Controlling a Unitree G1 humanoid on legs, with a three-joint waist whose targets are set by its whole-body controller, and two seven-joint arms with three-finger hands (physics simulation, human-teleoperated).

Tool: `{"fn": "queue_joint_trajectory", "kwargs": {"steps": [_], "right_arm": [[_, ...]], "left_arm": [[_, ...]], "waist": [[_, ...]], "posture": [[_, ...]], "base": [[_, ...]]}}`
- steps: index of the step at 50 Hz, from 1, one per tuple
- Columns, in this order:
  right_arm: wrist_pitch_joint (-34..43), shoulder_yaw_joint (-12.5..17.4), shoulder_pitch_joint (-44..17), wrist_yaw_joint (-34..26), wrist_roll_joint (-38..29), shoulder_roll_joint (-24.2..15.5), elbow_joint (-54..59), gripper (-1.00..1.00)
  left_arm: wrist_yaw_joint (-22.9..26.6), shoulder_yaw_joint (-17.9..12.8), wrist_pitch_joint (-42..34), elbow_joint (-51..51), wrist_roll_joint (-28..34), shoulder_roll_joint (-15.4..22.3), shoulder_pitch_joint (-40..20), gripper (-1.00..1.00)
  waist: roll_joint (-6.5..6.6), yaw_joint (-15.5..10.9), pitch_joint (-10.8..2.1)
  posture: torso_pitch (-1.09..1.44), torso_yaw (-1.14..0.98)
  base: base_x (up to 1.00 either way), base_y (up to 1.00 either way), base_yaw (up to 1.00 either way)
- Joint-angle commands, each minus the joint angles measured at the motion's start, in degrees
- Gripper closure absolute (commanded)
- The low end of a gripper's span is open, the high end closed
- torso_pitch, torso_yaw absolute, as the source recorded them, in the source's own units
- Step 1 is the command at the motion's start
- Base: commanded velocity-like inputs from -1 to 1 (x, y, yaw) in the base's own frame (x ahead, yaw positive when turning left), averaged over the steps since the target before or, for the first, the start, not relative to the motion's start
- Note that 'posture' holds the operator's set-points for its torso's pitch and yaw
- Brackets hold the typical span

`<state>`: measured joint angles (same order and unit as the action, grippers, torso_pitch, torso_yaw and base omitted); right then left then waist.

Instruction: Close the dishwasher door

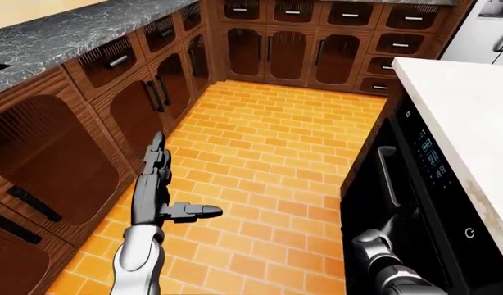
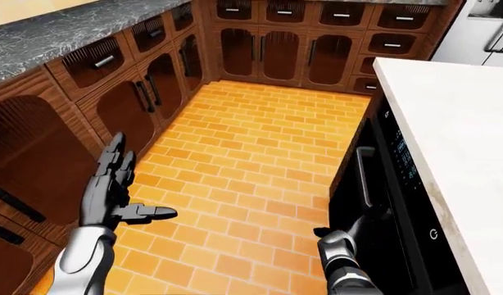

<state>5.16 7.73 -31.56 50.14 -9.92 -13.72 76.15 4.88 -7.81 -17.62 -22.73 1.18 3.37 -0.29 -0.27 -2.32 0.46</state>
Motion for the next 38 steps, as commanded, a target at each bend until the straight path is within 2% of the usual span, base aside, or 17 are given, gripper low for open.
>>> {"fn": "queue_joint_trajectory", "kwargs": {"steps": [1, 8, 9, 16, 25, 38], "right_arm": [[0.8, 1.3, -0.6, 2.5, 0.0, -3.7, -1.0, -1.0], [0.8, 2.4, 0.5, 2.6, 1.2, -6.1, -1.6, -1.0], [0.8, 3.3, 1.6, 2.7, 2.2, -7.8, -2.6, -1.0], [0.5, 3.3, 2.6, 2.7, 3.5, -8.9, -2.7, -1.0], [1.3, 4.4, 3.3, 1.7, 4.7, -12.5, -3.6, -1.0], [-0.2, 5.2, 5.3, 1.6, 6.2, -13.7, -2.5, -1.0]], "left_arm": [[-0.1, -0.4, 1.6, -2.3, 0.0, 0.3, -1.1, -1.0], [0.1, -0.5, 1.8, -2.5, -0.1, 0.3, -1.1, -1.0], [0.0, -0.5, 2.0, -1.9, 0.0, 0.3, -1.4, -1.0], [-0.2, -0.5, 1.8, -1.8, -0.1, 0.4, -1.6, -1.0], [-0.2, -0.7, 1.9, -1.5, -0.2, 0.5, -1.9, -1.0], [-0.2, -0.6, 2.0, -1.8, -0.2, 0.5, -1.6, -1.0]], "waist": [[-0.32, 0.7, -0.95], [-0.42, 0.5, -1.01], [-0.43, 0.5, -1.03], [-0.44, 0.4, -0.99], [-0.56, 0.4, -0.43], [-1.45, 0.2, 0.39]], "posture": [[0.0, 0.0], [0.0, 0.0], [0.0, 0.0], [0.0, 0.0], [0.0, 0.0], [0.0, 0.0]], "base": [[0.0, 0.0, 0.0], [0.0, 0.0, 0.0], [0.0, 0.0, 0.0], [0.0, 0.0, 0.0], [0.0, 0.0, 0.0], [0.0, 0.0, 0.0]]}}
